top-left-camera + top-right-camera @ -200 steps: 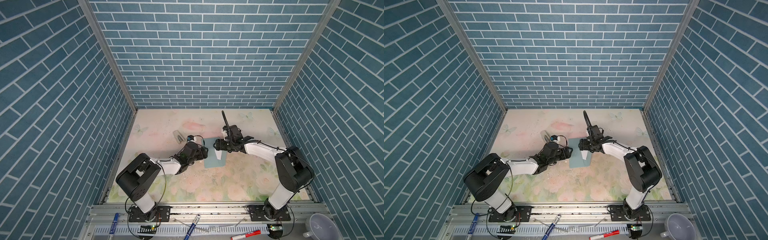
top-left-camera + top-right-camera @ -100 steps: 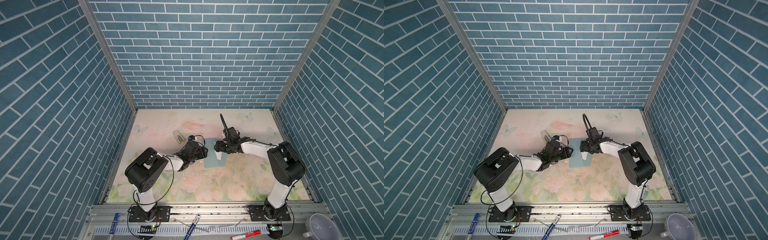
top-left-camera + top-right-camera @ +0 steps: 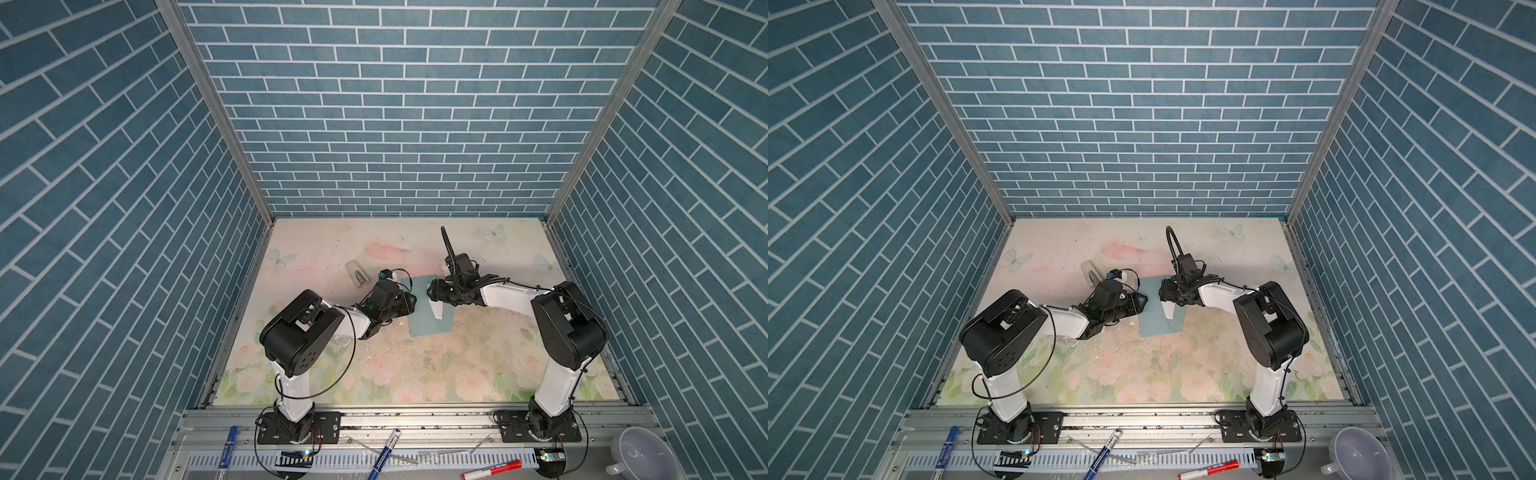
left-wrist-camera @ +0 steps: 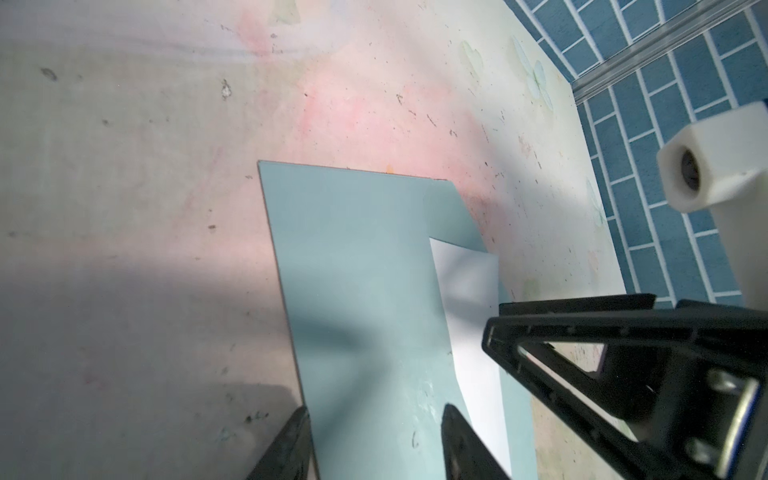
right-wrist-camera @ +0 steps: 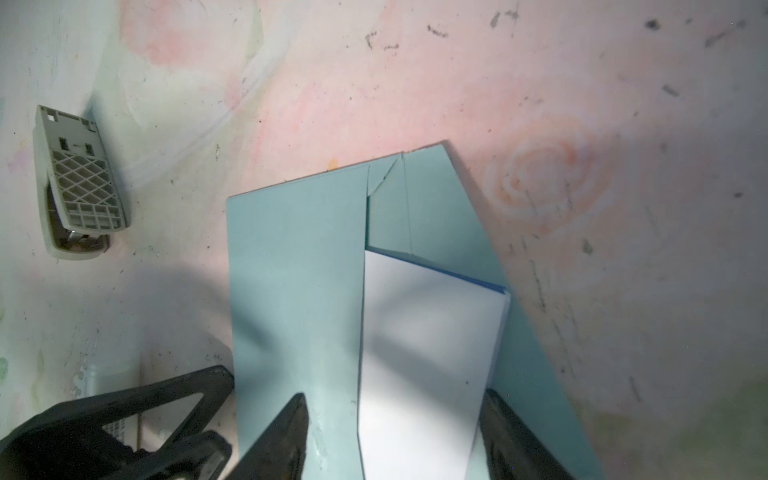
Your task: Place the letter into the envelope and seal it
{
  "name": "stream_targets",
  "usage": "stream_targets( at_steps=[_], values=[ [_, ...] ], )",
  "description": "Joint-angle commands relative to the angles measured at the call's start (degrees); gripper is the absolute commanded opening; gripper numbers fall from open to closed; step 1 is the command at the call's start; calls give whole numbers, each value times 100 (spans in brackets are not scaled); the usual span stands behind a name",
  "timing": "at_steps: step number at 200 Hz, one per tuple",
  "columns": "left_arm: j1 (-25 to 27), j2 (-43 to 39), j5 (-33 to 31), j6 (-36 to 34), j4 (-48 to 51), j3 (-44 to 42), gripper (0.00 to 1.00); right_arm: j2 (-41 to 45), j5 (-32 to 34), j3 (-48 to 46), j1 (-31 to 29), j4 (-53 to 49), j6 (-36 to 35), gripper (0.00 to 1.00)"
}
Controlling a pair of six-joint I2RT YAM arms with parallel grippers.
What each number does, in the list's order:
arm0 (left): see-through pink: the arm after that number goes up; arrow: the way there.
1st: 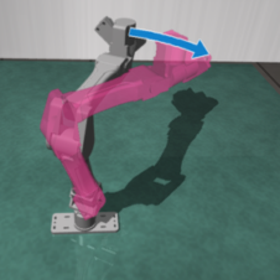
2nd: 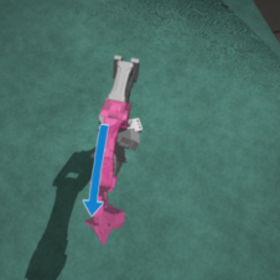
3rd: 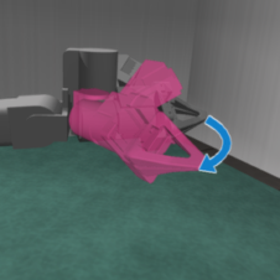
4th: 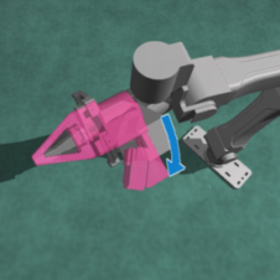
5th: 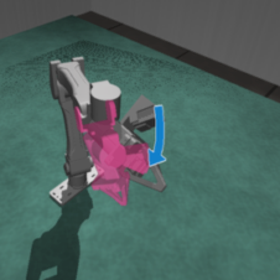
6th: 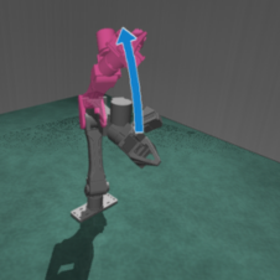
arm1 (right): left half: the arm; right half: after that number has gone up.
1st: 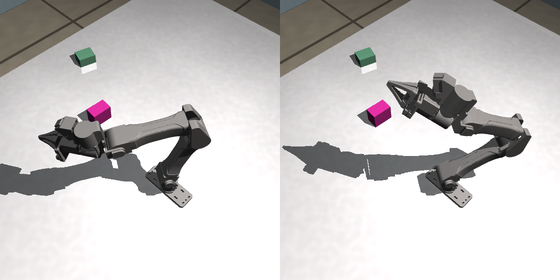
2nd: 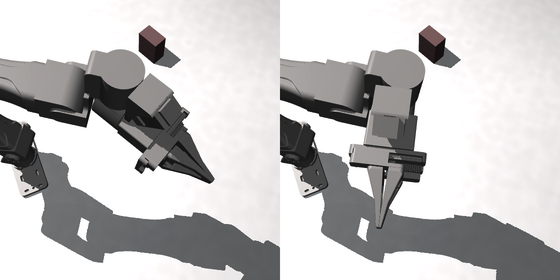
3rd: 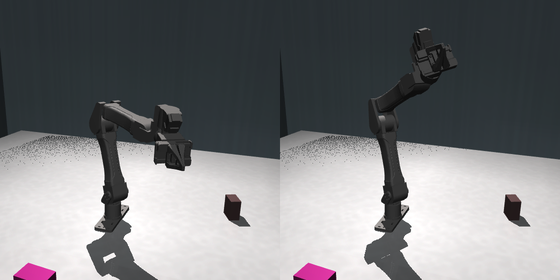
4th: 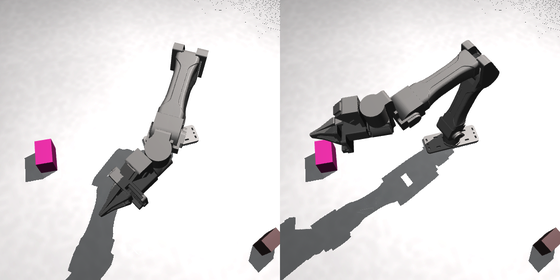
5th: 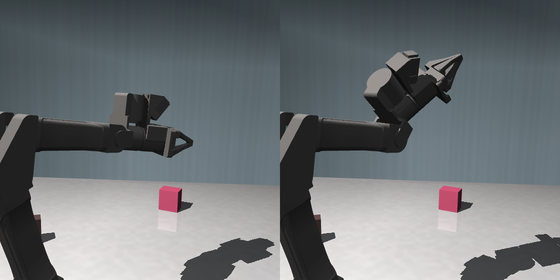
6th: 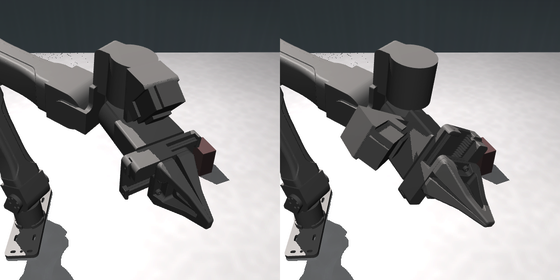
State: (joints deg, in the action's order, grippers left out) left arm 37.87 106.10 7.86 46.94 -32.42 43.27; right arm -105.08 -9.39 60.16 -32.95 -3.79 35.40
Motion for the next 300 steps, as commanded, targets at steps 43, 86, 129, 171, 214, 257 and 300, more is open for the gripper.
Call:
stream_targets(
  at_steps=[43, 86, 129, 171, 214, 257, 300],
  values=[
    [-38, 271, 83, -26, 140, 60, 51, -223, -303, 77, -1, 268, 281, 63],
    [-41, 314, 106, -1, 140, 86, 51, -328, -479, 67, -5, 425, 428, 63],
    [-39, 363, 153, 34, 122, 121, 50, -367, -586, -52, -32, 668, 650, 62],
    [-41, 328, 155, 78, 100, 81, 50, -180, -472, -68, -33, 531, 592, 63],
    [-35, 126, 41, 53, 148, -43, 50, 519, -3, -48, -14, -7, 308, 66],
    [-36, -34, 30, 92, 157, -99, 50, 767, -77, -229, -27, -83, 378, 67],
    [-34, -169, 1, 109, 202, -202, 51, 653, -216, -317, -80, 62, 469, 66]
  ],
)
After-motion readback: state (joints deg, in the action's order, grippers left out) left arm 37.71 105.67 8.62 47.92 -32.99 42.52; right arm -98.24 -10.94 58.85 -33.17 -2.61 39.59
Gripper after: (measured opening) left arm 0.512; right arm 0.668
